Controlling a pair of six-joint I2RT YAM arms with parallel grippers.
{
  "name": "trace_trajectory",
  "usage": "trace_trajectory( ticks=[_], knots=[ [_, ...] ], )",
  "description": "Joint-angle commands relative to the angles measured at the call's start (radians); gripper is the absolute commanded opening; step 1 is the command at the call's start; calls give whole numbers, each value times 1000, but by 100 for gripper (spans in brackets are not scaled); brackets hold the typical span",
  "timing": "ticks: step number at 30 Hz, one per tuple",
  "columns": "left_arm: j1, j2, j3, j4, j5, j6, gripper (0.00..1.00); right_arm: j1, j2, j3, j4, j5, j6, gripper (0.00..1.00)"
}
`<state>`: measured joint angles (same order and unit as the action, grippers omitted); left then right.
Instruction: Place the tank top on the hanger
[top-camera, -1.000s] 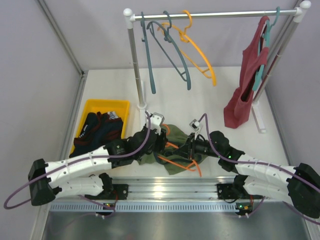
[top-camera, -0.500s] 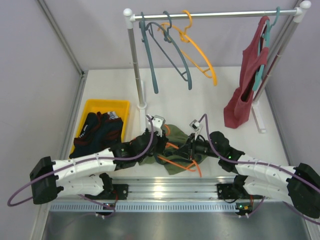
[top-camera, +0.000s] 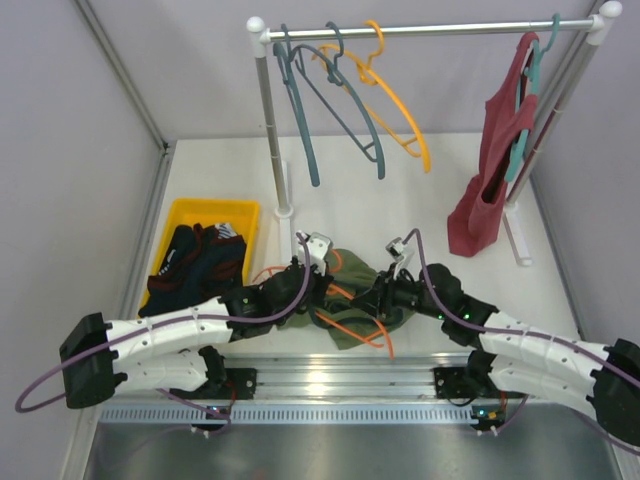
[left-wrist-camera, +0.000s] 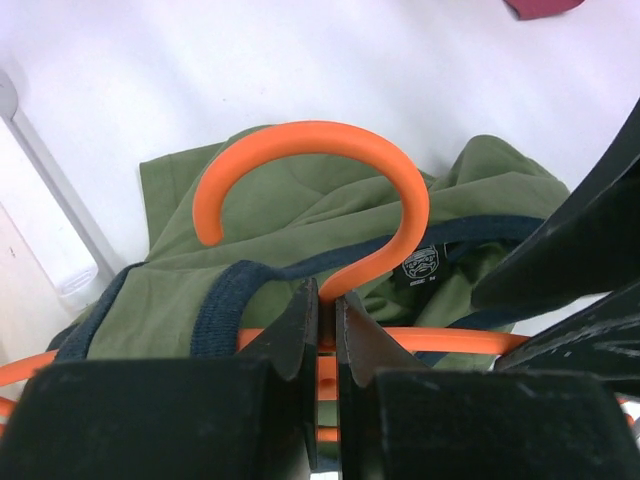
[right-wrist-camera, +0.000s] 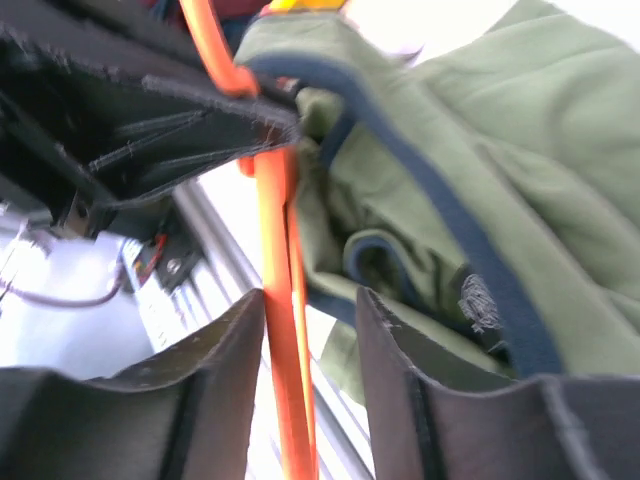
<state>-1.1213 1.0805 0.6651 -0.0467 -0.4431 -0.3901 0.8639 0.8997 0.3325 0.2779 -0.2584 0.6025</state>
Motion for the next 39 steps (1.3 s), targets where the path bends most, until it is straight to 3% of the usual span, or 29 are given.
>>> trace_trajectory(
  ticks=[1,7,11,17,26,39],
  knots=[
    [-3,-19,27,2,-29,34,0,11,-83,88,-140,155,-24,43],
    [-5,-27,22,2,-52,23,0,15,-250,163,-475,333,6,50],
    [-5,-24,30,1,-95,7,0,15,-341,223,-730,442,46,45],
    [-5,12,54,7,-155,-26,0,15,-423,295,-1014,456,103,41],
    [-5,53,85,24,-227,-41,0,30,-440,263,-1086,398,120,40],
    [-3,82,111,8,-286,-49,0,130,-271,201,-936,498,233,40]
  ],
)
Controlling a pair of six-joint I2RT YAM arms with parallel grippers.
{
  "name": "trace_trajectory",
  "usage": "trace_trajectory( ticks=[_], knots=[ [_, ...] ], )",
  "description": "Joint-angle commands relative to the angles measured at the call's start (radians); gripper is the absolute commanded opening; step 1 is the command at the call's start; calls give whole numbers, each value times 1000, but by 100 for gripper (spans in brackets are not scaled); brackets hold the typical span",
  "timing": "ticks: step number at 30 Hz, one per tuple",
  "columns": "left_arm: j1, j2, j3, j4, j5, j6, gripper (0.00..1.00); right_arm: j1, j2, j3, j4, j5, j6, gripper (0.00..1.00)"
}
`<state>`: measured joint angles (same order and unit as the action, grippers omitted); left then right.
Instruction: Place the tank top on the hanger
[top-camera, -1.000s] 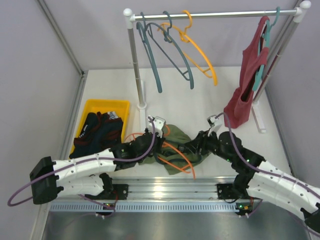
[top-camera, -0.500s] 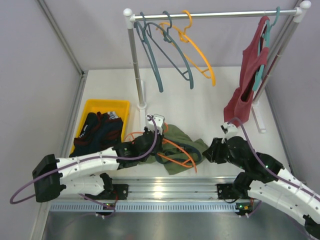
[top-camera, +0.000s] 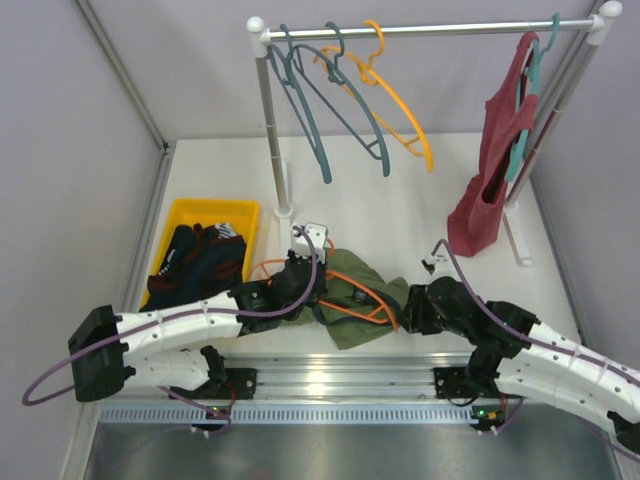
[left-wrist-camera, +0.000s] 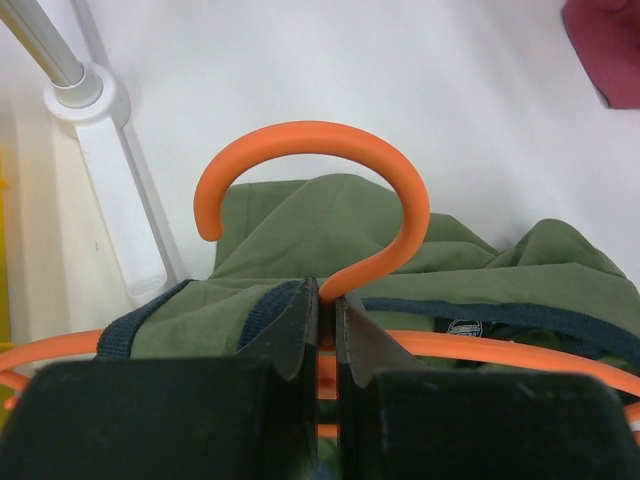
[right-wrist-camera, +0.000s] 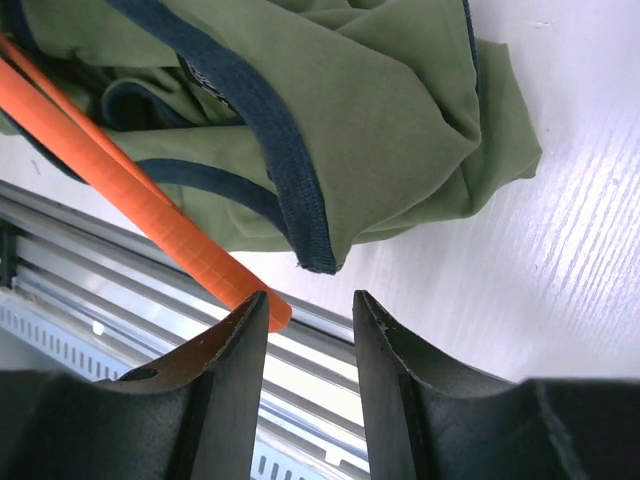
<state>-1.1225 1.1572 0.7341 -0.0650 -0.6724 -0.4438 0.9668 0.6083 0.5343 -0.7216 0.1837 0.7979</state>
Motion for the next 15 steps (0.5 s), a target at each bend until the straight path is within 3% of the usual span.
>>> trace_trajectory(
  ticks=[1,8,13,15],
  knots=[
    [-2,6,42,25,-56,4,0,29,36,-5,70,66,44,40],
    [-2,2,39,17,-64,1,0,42,108,3,132,95,60,44],
    [-3,-8,31,14,-82,-6,0,52,146,-8,154,109,70,35],
    [-3,-10,33,17,-91,-7,0,53,145,-10,149,118,78,26]
  ],
)
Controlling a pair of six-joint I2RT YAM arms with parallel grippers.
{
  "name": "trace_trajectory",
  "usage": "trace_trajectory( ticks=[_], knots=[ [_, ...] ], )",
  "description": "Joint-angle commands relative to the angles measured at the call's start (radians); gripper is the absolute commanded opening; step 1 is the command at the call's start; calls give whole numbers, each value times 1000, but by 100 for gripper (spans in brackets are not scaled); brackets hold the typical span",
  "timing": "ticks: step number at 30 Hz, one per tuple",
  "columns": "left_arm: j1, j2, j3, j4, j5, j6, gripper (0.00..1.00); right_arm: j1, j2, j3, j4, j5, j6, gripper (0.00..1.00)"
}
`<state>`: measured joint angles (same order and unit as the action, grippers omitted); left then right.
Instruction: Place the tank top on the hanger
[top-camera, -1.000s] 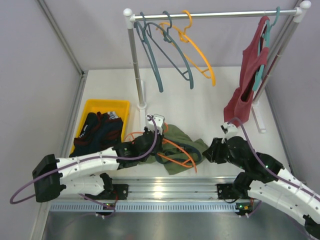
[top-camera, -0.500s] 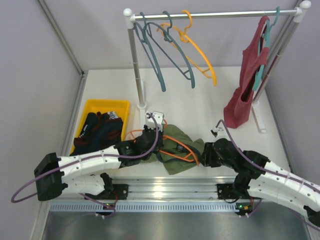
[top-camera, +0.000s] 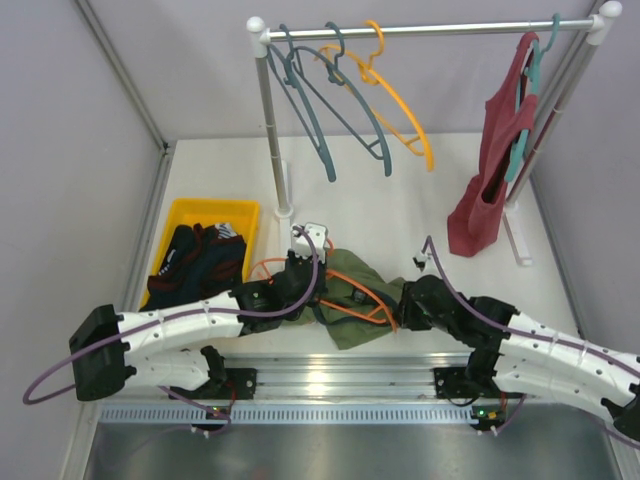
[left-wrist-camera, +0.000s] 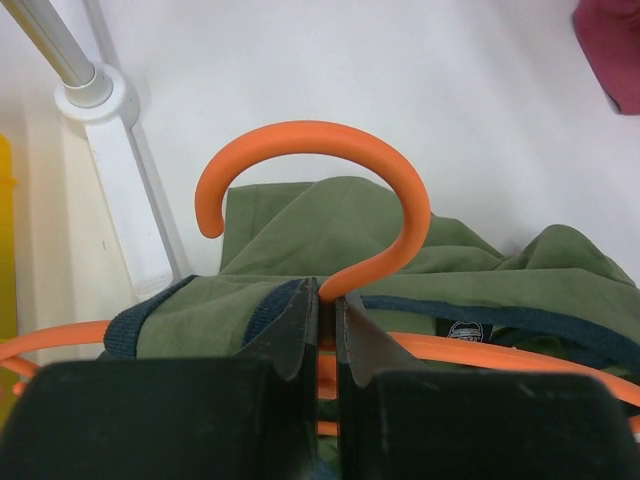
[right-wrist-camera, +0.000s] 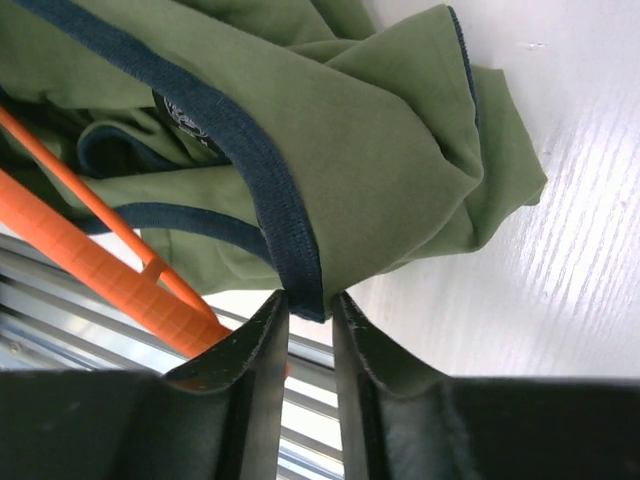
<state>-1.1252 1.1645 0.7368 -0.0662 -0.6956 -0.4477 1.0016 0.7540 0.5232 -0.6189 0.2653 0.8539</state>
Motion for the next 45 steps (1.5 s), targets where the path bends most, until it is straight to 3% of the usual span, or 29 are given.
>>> trace_trajectory(
  ticks=[1,5,7,18,31,45],
  knots=[
    [1,-16,30,19,-71,-5,0,20,-8,1,35,46,23,22],
    [-1,-5,36,20,-94,-13,0,22,-35,9,-10,58,30,4],
    [-1,0,38,29,-108,-13,0,22,-50,9,-27,58,31,0],
    [1,32,52,39,-162,-23,0,23,-136,15,-123,60,47,0],
    [-1,50,55,57,-199,-22,0,26,-145,141,-163,14,14,0],
    [-2,55,52,124,-189,-3,0,26,86,283,27,-100,-22,0]
  ],
)
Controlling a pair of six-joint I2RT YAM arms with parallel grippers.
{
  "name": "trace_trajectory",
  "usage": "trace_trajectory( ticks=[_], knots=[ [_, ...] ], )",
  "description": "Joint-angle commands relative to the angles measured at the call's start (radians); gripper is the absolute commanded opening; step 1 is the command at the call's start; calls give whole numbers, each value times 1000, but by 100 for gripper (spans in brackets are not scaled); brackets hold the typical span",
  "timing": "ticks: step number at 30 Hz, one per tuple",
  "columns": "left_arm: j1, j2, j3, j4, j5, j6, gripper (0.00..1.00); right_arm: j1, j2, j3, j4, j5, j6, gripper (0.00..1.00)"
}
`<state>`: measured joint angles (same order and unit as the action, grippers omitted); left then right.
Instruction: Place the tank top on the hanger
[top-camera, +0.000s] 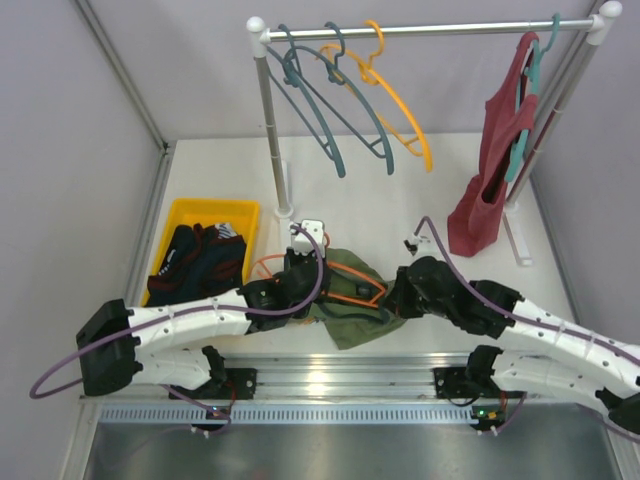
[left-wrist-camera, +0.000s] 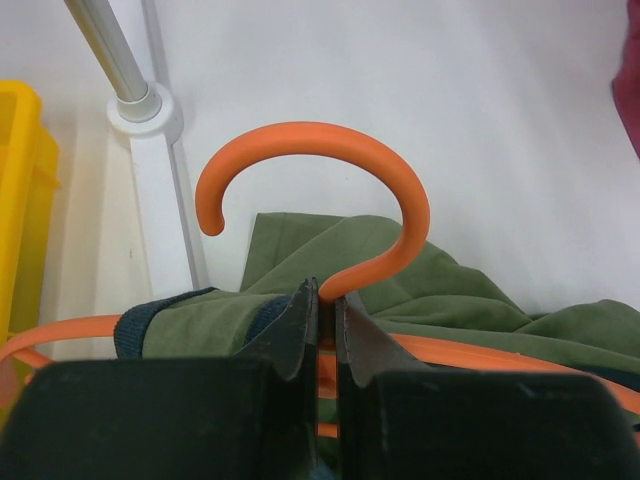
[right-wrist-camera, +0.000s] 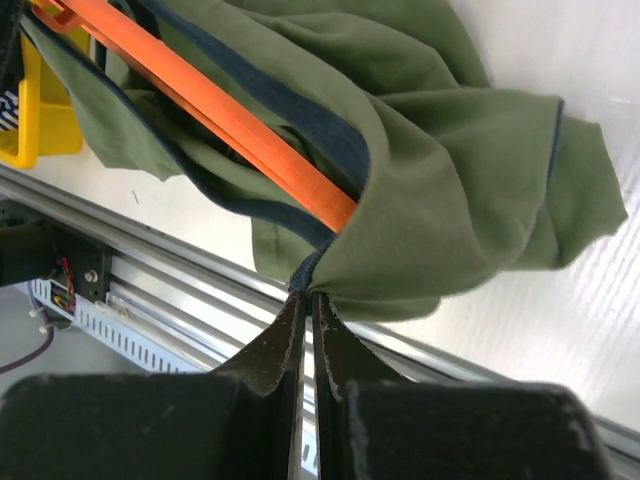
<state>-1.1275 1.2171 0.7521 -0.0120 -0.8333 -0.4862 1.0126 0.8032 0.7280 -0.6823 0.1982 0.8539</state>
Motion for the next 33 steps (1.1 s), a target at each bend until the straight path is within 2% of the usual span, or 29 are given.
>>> trace_trajectory(
  ticks=[1,5,12,15,16,18,19,23,33],
  knots=[
    [0,5,39,70,-53,32,0,17,72,89,101,-29,-27,0],
    [-2,10,32,83,-49,26,0,14,126,131,142,13,-39,2],
    [-6,-13,4,102,-20,40,0,-35,162,172,112,52,-88,8],
    [-8,-36,-16,119,17,52,0,-57,133,171,128,57,-128,15],
    [-8,-40,-20,129,22,52,0,-69,131,171,141,14,-157,21],
    [-8,-45,-26,129,22,52,0,-72,146,192,142,-17,-177,27],
    [-8,-42,-25,129,17,51,0,-69,148,198,141,-40,-188,34],
    [-8,-13,-5,81,-21,29,0,-62,114,177,104,-22,-179,48],
    [-6,50,46,17,-69,-12,0,26,93,154,-118,116,-119,43]
  ],
)
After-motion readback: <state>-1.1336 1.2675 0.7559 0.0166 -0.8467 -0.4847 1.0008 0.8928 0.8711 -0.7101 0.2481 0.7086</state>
